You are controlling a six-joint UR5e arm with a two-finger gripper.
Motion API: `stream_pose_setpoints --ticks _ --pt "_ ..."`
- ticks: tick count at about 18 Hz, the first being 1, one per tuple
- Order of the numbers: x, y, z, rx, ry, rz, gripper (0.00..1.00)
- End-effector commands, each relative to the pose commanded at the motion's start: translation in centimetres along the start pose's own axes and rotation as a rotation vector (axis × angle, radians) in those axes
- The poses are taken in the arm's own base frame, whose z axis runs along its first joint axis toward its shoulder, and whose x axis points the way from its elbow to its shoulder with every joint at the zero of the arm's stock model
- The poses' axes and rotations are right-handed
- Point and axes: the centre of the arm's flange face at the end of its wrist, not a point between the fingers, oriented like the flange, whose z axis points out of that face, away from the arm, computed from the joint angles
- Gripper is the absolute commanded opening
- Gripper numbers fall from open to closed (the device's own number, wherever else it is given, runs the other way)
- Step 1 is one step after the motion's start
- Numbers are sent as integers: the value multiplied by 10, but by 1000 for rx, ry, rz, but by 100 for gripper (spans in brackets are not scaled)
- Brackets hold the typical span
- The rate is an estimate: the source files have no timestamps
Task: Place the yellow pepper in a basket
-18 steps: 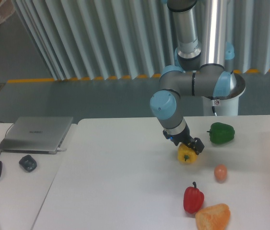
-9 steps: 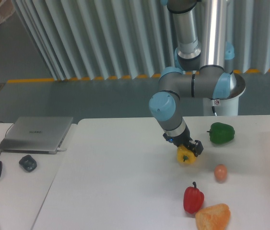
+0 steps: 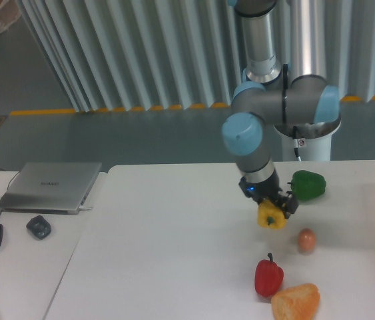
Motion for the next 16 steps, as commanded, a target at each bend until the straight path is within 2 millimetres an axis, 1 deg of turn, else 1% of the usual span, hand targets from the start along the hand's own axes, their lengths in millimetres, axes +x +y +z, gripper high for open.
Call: stream_pose_setpoints --ticks 3,5,7,9,14,15,16 --pt "-21 15 -2 8 4 10 42" --pt "-34 23 -3 11 4 50 42" --pt "-47 35 -11 23 -7 94 42" --pt "-63 47 -10 25 -9 128 42" --pt "-116 81 -16 86 4 185 42" --pt "-128 91 -14 94 9 196 42" --pt "-145 107 -13 95 4 232 42"
